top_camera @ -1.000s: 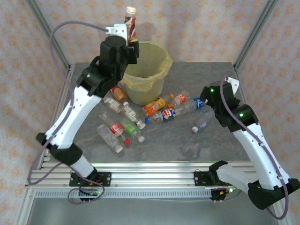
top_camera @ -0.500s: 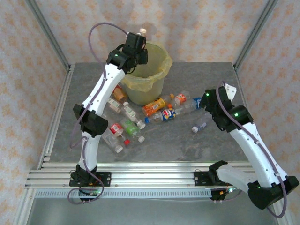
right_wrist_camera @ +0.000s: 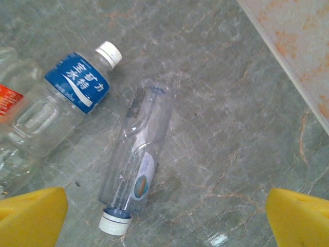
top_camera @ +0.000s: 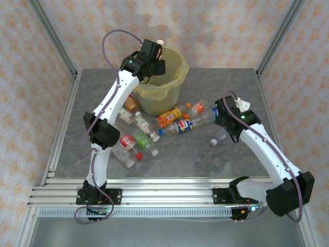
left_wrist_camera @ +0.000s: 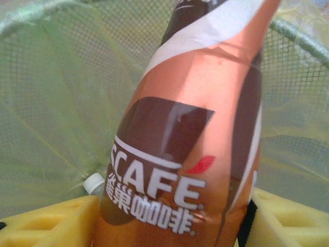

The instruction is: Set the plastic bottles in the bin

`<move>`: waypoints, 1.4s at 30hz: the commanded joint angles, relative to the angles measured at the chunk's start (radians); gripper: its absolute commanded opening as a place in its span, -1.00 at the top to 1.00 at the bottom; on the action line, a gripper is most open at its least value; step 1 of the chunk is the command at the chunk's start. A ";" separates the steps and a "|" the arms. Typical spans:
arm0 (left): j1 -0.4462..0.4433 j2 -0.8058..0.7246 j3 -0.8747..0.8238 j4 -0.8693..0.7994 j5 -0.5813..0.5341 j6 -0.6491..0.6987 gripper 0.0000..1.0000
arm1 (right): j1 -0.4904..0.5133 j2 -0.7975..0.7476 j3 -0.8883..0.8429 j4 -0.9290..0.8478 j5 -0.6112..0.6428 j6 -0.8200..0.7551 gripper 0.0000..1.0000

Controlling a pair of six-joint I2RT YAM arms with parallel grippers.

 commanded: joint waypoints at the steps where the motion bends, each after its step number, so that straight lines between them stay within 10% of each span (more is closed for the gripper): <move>1: 0.010 -0.019 -0.005 -0.021 0.008 -0.013 -0.47 | -0.034 0.007 -0.041 0.051 -0.044 0.029 -0.98; 7: 0.009 -0.038 -0.004 -0.018 -0.008 -0.022 -0.85 | -0.075 0.008 -0.109 0.104 -0.086 0.053 -0.98; 20: 0.008 -0.213 -0.086 0.015 -0.005 -0.031 -1.00 | -0.079 0.060 -0.125 0.127 -0.091 0.078 -0.99; 42: 0.008 -1.063 -1.028 0.393 -0.307 -0.203 -1.00 | -0.208 0.307 -0.103 0.265 -0.277 0.034 -0.90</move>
